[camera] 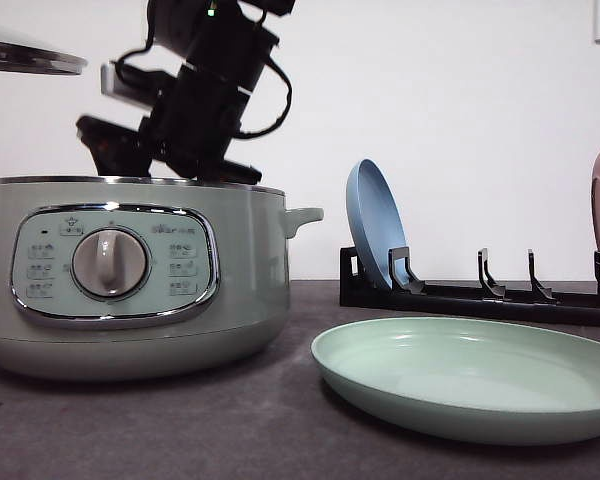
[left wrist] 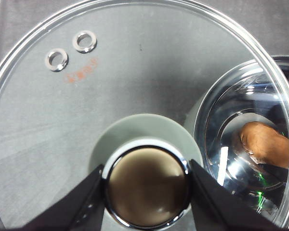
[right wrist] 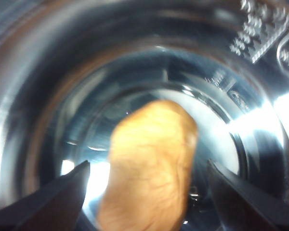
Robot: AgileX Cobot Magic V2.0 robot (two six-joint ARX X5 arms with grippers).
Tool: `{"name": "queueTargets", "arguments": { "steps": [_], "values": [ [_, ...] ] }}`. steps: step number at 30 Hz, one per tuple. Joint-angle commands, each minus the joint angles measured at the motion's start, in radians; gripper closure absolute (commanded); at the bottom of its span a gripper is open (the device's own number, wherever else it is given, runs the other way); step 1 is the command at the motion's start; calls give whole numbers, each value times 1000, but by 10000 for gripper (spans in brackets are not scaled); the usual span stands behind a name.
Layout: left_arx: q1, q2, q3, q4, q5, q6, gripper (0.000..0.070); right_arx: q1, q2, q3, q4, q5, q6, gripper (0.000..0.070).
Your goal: Transfer potato from steamer to green plate
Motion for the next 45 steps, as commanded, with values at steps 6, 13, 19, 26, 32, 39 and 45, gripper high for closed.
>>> {"name": "queueTargets", "arguments": {
  "steps": [6, 13, 19, 26, 32, 39, 45],
  "values": [
    [0, 0, 28, 32, 1, -6, 700, 13, 42, 29, 11, 2, -12, 216],
    [0, 0, 29, 32, 1, -6, 700, 18, 44, 29, 8, 0, -8, 387],
    [0, 0, 28, 33, 1, -6, 700, 18, 43, 29, -6, 0, -7, 460],
    [0, 0, 29, 35, 1, -6, 700, 9, 4, 94, -43, 0, -9, 466],
    [0, 0, 28, 36, 1, -5, 700, -2, -75, 206, -154, 1, -33, 467],
    [-2, 0, 28, 37, 33, -5, 700, -49, -242, 236, -262, 0, -49, 535],
    [-4, 0, 29, 39, 93, -5, 700, -130, -369, 232, -399, -2, -50, 536]
  ]
}}
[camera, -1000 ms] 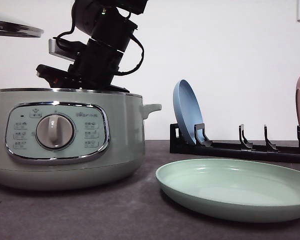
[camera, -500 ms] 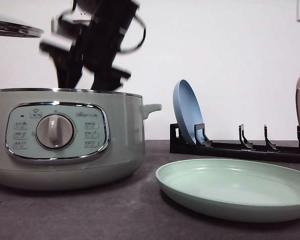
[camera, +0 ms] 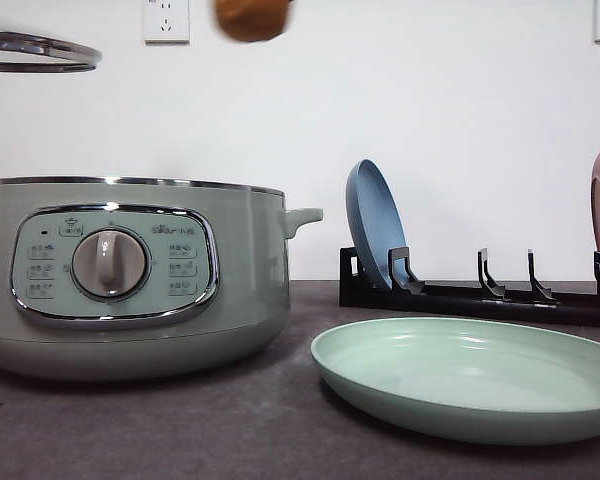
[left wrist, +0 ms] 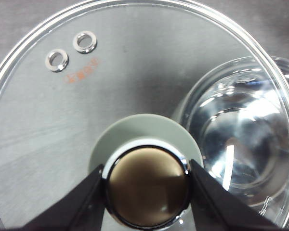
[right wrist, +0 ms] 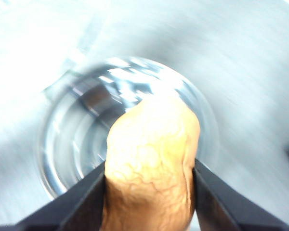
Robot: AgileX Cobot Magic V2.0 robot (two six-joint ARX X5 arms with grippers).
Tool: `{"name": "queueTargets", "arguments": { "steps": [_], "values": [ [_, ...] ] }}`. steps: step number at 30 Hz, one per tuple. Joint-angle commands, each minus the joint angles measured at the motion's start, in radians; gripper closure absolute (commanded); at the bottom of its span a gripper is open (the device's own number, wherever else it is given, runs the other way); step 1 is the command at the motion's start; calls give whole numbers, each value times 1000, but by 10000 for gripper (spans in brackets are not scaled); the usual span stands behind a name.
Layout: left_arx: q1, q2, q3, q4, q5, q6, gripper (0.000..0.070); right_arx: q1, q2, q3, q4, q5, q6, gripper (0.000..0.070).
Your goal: Transfer potato from steamer to green plate
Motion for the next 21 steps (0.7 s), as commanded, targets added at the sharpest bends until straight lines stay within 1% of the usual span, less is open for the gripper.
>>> {"name": "queueTargets", "arguments": {
  "steps": [1, 4, 6, 10, 13, 16, 21],
  "values": [
    [-2, 0, 29, 35, 35, -6, 700, -16, -13, 20, -39, -3, -9, 536],
    [-2, 0, 29, 37, 81, -6, 700, -54, -80, -35, -59, -22, -18, 536],
    [-9, 0, 28, 38, 96, -11, 700, -81, -146, -119, -35, -28, -18, 536],
    [-34, 0, 28, 38, 104, -13, 700, -132, -303, -363, 51, -26, -18, 535],
    [-57, 0, 29, 39, 104, -13, 700, -167, -441, -598, 153, -27, -10, 535],
    [-89, 0, 28, 39, 105, -13, 700, -184, -553, -796, 253, -27, 32, 535],
    [-145, 0, 28, 39, 105, -13, 700, -187, -683, -1074, 414, -27, 141, 535]
  ]
}}
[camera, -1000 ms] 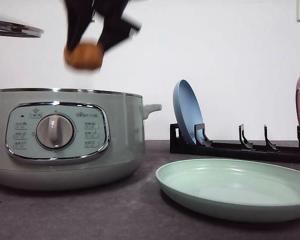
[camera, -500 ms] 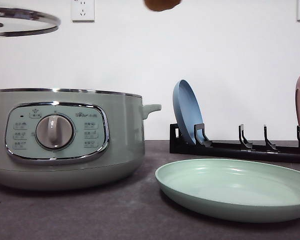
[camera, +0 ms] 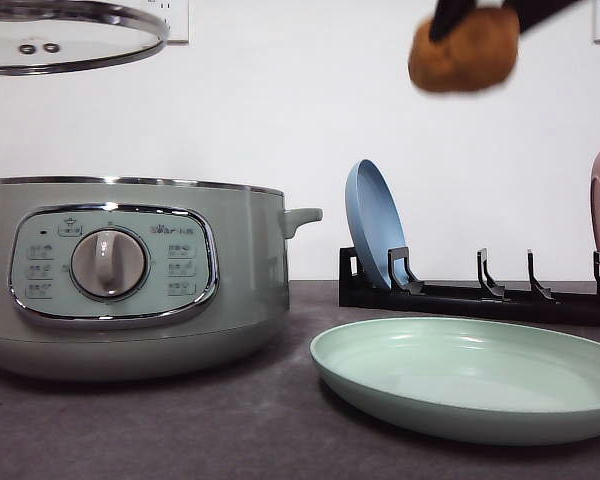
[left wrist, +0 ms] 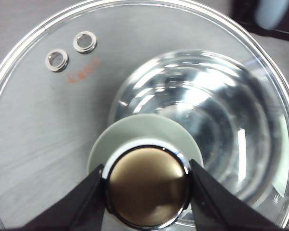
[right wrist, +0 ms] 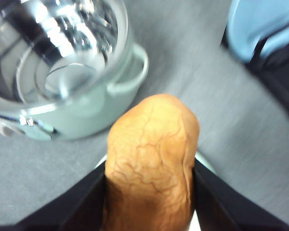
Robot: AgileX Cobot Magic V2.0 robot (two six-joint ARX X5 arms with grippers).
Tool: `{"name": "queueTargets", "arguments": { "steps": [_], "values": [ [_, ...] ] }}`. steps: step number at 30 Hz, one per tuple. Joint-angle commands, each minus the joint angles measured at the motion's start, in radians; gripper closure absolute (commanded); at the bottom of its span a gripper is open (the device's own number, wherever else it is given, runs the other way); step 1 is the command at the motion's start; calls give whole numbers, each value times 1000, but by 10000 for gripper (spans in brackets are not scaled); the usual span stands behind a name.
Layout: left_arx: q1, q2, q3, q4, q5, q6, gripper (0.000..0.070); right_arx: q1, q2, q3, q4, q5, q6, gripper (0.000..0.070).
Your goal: Transfer potato from steamer to green plate
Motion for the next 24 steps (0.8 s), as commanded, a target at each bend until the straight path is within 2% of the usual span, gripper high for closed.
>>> {"name": "queueTargets", "arguments": {
  "steps": [1, 8, 13, 16, 18, 22, 24],
  "values": [
    [-17, 0, 28, 37, 5, -5, 700, 8, -11, -73, 54, -1, 83, 535],
    [-75, 0, 28, 39, 5, -5, 700, 26, -17, -322, 261, 0, 211, 534],
    [-100, 1, 28, 40, 5, -5, 700, 38, 17, -444, 395, 3, 289, 533],
    [-112, 2, 28, 40, 5, -5, 700, 47, 60, -478, 454, 4, 313, 520],
    [-121, 2, 28, 40, 5, -5, 700, 52, 97, -482, 467, 11, 317, 483],
    [-141, 3, 28, 42, 5, -6, 700, 62, 165, -482, 487, 34, 319, 474],
    [-153, 6, 28, 42, 5, -5, 700, 62, 192, -482, 488, 33, 319, 446]
  ]
}}
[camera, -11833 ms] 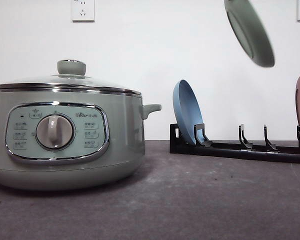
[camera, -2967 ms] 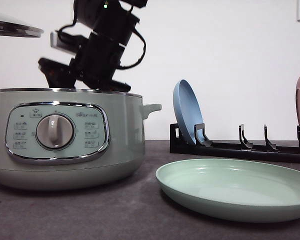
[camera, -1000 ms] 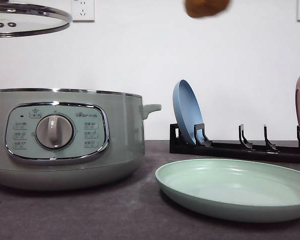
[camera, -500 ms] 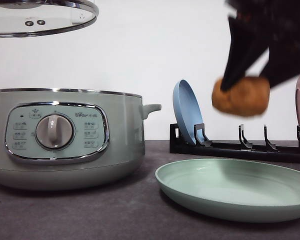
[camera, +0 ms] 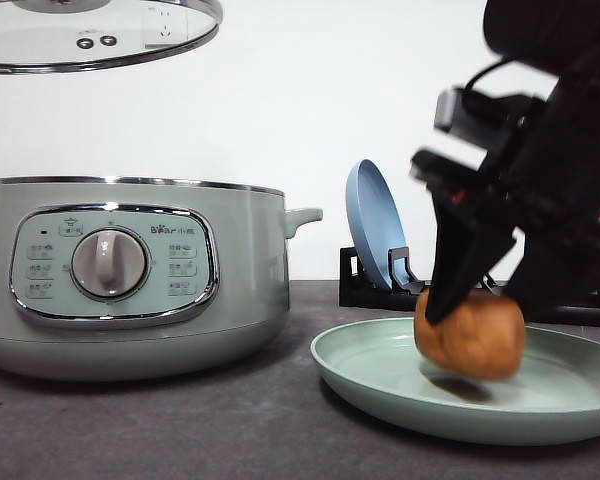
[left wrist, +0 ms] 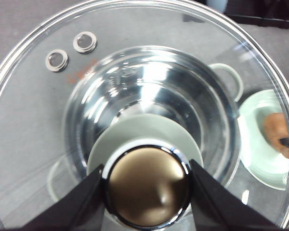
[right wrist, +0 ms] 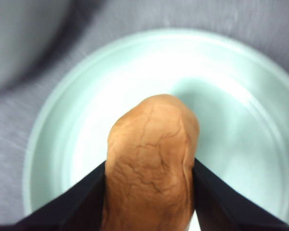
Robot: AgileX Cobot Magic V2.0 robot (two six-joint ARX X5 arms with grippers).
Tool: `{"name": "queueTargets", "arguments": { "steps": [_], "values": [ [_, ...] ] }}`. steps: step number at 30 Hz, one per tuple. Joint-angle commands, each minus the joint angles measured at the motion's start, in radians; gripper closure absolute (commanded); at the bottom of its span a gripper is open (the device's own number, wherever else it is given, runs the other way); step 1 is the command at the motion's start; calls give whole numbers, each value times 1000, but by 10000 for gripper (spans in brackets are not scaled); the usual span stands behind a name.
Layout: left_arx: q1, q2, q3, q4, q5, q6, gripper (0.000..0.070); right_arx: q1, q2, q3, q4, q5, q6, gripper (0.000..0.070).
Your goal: Transfer potato from steamer to green plate
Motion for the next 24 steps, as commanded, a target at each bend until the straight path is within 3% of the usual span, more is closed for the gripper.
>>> {"name": "queueTargets", "arguments": {
  "steps": [1, 12, 24],
  "values": [
    [-13, 8, 28, 37, 5, -3, 700, 9, 27, 6, 8, 6, 13, 413],
    [-65, 72, 28, 34, 5, -3, 700, 9, 36, 7, -1, 6, 13, 195],
    [-79, 218, 28, 46, 5, 2, 700, 7, -115, 39, -13, 7, 7, 188]
  ]
}}
